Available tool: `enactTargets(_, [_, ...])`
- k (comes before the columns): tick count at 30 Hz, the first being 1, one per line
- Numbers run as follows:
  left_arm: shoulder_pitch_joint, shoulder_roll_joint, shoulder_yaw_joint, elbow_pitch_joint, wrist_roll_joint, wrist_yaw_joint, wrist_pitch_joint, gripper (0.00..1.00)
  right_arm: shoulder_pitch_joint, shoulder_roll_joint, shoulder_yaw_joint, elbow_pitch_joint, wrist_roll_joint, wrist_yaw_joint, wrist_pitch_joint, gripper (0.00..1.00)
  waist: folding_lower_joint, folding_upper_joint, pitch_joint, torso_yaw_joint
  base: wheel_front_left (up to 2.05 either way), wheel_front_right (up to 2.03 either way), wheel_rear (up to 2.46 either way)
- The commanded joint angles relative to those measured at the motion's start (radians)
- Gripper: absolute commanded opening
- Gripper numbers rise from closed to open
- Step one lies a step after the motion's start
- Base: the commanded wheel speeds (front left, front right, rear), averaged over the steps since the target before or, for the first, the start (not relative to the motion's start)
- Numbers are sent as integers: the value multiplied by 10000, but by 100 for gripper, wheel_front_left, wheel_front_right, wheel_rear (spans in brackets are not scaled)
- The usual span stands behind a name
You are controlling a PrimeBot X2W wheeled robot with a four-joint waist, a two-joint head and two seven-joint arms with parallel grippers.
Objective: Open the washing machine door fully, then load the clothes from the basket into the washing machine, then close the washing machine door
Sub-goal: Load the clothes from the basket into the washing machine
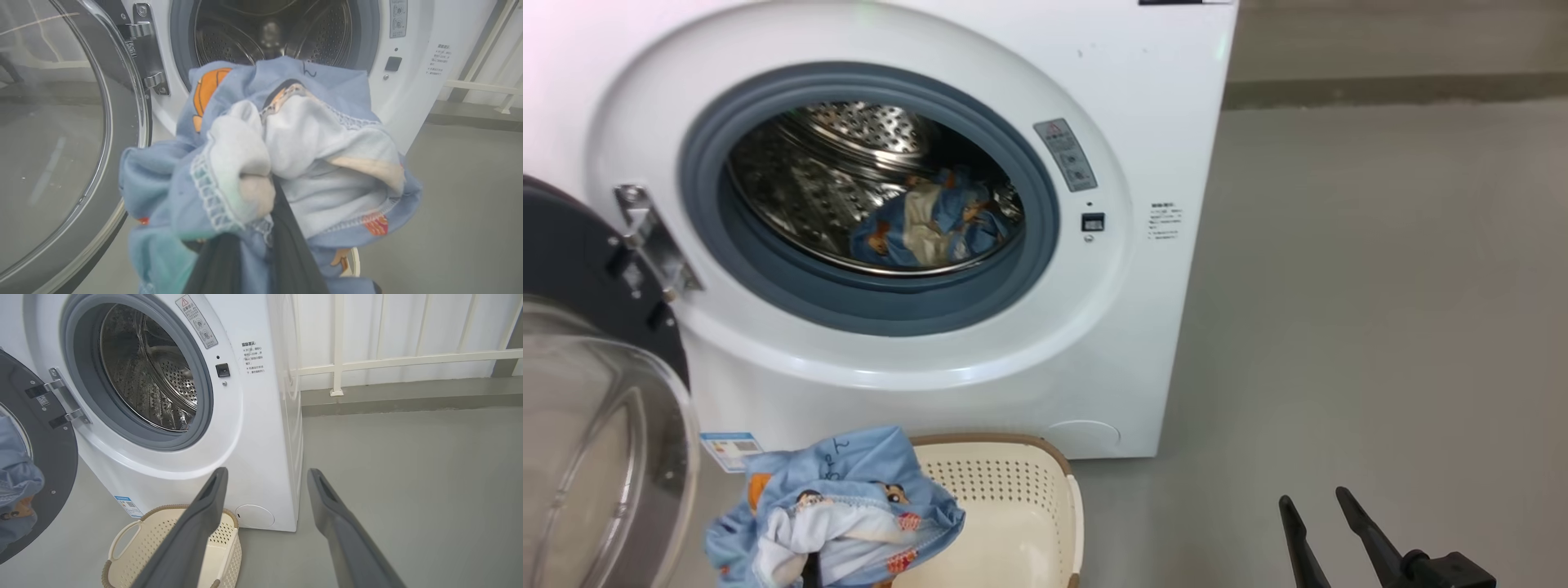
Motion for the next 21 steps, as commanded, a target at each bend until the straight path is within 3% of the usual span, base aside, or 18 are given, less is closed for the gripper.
enactTargets(1, [-83,41,360,-463,158,63,-135,0,-133,-89,228,-219,-79,17,-49,100,0,0,-249,273,0,0,0])
enactTargets(21, [34,40,421,-1172,230,102,-135,0,-135,-89,436,-217,9,17,-49,100,0,0,-230,355,0,0,0])
